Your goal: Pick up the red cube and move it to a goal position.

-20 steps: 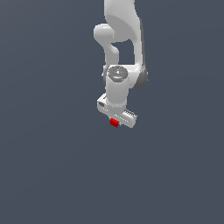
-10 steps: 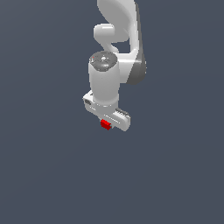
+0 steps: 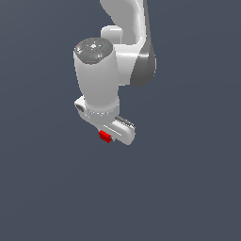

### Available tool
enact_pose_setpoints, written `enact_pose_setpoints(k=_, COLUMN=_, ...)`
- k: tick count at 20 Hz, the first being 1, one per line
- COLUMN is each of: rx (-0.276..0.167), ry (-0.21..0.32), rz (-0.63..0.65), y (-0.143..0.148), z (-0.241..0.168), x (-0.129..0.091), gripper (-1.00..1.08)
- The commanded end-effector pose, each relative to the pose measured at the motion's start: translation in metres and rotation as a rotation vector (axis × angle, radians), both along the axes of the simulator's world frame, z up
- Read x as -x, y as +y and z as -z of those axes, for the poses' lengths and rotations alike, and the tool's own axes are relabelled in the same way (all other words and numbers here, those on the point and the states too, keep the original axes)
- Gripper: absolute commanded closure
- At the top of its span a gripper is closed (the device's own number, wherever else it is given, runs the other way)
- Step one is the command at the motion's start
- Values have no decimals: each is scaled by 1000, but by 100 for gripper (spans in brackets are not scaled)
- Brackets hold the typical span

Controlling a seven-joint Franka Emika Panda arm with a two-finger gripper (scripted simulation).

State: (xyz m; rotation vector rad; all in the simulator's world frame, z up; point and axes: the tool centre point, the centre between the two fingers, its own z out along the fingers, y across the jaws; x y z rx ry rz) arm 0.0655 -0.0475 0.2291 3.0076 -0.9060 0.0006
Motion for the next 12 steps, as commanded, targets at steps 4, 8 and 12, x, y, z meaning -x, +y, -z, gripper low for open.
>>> enact_pose_setpoints(k=4, rx=0, ry=0, rz=-1, y=-7, z=-14, x=-12, gripper=108)
enact_pose_setpoints(k=8, rx=0, ry=0, rz=-1, y=-9, z=-18, x=-17, gripper=108)
enact_pose_setpoints(k=12, rx=0, ry=0, rz=-1, y=-10, z=-20, x=-18, gripper=108)
